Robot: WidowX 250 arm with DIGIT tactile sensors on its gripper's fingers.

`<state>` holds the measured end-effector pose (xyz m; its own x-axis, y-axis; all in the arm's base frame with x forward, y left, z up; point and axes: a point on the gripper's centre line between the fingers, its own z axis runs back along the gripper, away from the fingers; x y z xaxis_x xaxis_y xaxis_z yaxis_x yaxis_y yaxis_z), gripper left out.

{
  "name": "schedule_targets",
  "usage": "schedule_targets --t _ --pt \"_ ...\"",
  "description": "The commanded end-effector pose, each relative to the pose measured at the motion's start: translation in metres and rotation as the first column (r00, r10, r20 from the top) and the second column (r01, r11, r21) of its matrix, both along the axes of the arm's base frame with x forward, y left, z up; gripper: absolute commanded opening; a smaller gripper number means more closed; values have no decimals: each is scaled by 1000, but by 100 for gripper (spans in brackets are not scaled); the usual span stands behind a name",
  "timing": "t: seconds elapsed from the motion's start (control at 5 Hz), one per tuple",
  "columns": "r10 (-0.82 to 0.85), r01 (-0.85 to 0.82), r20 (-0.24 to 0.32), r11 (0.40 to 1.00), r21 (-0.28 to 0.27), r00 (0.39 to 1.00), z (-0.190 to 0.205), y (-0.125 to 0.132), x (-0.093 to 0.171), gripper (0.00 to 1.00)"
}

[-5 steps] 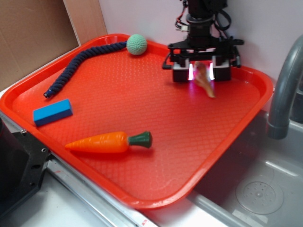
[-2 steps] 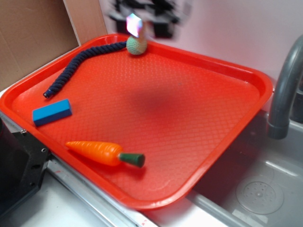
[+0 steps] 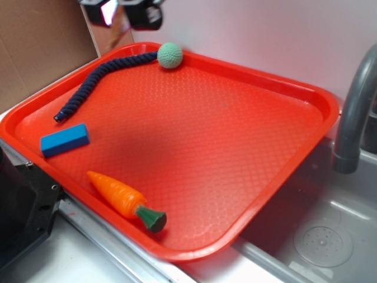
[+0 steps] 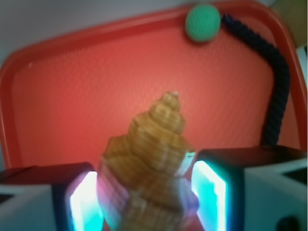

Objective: Grab the shell.

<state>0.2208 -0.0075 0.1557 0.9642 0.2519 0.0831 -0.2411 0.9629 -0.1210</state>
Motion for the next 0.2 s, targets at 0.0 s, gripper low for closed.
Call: schedule_targets --t 0.0 --pt "-38 40 -57 998 47 998 4 18 16 100"
